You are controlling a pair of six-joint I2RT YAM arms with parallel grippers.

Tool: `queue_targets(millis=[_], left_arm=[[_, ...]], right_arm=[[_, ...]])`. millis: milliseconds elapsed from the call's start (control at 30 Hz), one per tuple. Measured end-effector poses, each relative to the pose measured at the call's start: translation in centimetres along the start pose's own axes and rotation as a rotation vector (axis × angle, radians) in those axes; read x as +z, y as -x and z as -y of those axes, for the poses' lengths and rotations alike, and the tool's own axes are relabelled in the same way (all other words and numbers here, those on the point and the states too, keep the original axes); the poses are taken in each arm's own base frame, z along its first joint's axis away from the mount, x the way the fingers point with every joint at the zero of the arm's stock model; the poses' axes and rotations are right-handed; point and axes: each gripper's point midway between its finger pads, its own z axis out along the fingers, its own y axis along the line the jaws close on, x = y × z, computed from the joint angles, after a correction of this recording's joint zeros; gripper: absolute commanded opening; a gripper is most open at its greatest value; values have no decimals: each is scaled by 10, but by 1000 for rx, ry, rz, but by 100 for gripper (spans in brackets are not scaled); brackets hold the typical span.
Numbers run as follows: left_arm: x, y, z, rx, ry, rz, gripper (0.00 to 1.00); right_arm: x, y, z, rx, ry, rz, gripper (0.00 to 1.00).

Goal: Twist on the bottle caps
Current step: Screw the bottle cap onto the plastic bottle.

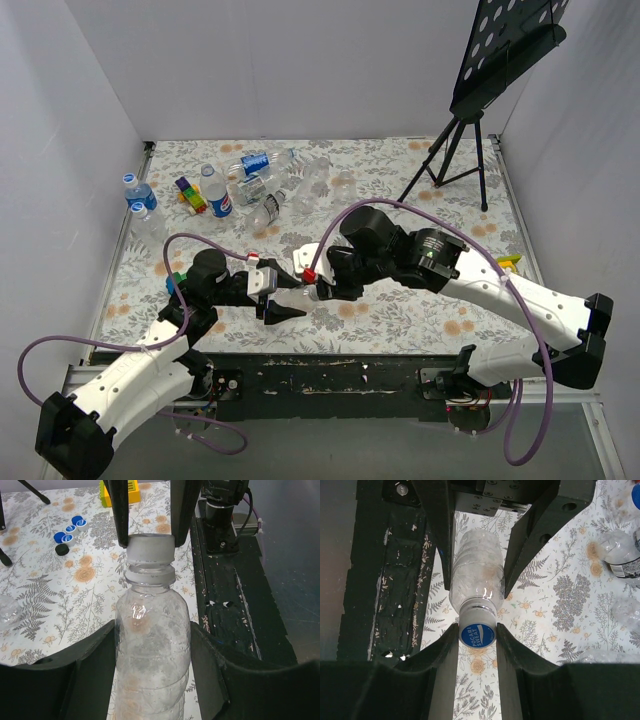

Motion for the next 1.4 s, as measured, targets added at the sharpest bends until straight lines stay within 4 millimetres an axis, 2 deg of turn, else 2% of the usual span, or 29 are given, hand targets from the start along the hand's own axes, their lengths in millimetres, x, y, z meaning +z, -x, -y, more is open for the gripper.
queue_targets(millis=[333, 467, 700, 833, 1000, 1100, 1233, 1400], left_arm=[[-1, -7, 2, -33, -6, -21, 0], [-1, -9, 1, -33, 12, -26, 0], [-7, -13, -8, -15, 94, -34, 0], [-9, -13, -14, 2, 135, -38, 0], [-12, -17, -21, 8, 189, -50, 0], [-13, -20, -25, 6, 214, -62, 0], [-14, -19, -29, 15, 235, -62, 0], [-13, -12, -32, 10, 247, -35, 0]], right_arm=[[7, -4, -1, -5, 34, -35, 9], [10, -5, 2, 62, 10, -41, 9], [18, -4, 14, 313, -75, -81, 9], [19, -6, 21, 547, -150, -89, 12], [24, -9, 30, 869, -277, -130, 21], [26, -12, 34, 986, -335, -129, 27], [25, -10, 38, 1062, -382, -108, 39], [19, -6, 41, 1065, -395, -80, 57]])
